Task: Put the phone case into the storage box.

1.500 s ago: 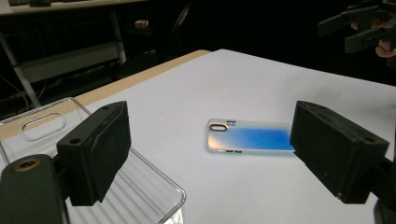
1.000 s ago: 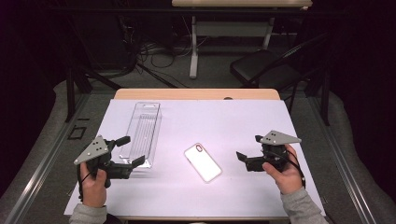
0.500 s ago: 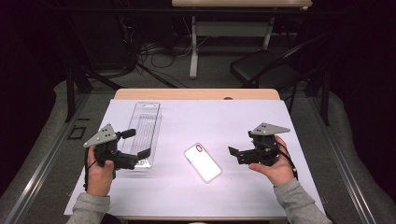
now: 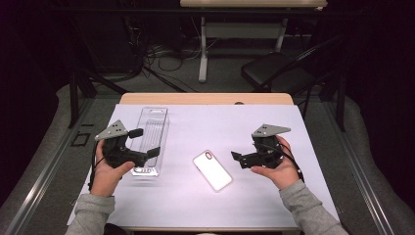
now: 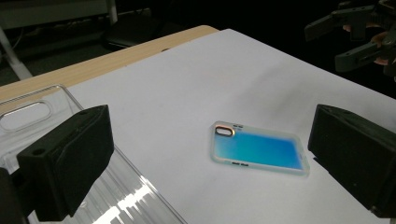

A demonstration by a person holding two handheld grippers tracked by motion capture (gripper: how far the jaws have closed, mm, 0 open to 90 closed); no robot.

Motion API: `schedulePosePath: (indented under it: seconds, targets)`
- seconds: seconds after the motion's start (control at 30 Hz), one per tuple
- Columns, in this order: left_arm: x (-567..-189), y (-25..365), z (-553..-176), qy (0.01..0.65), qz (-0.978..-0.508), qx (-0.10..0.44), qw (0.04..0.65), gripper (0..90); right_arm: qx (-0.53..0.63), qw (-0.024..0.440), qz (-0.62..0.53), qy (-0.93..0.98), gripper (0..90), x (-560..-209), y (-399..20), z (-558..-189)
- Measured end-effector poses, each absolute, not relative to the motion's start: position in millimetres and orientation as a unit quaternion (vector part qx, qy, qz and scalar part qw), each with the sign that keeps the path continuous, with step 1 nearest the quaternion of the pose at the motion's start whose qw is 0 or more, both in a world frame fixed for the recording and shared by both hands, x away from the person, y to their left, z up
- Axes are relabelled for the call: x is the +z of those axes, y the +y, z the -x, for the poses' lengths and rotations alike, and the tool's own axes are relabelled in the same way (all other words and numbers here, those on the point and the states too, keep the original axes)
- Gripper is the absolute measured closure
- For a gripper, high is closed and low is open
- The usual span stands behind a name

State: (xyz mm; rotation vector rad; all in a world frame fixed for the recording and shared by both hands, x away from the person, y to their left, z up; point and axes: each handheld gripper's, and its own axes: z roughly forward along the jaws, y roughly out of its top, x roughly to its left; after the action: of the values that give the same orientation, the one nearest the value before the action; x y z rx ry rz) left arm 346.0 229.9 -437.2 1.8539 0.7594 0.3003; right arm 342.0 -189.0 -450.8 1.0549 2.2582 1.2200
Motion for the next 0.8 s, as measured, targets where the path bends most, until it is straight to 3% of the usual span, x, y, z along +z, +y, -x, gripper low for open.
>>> schedulePosePath:
  seconds: [0.4,0.8]
  targets:
    - [-433,214,-362,0.323,-0.778,0.121,0.525,0.8,0.415,0.178,-0.359,0.817,7.5,-452,-167,-352]
    - [-434,199,-375,0.335,-0.779,0.135,0.512,2.8,0.398,0.168,-0.356,0.829,20.4,-460,-150,-366]
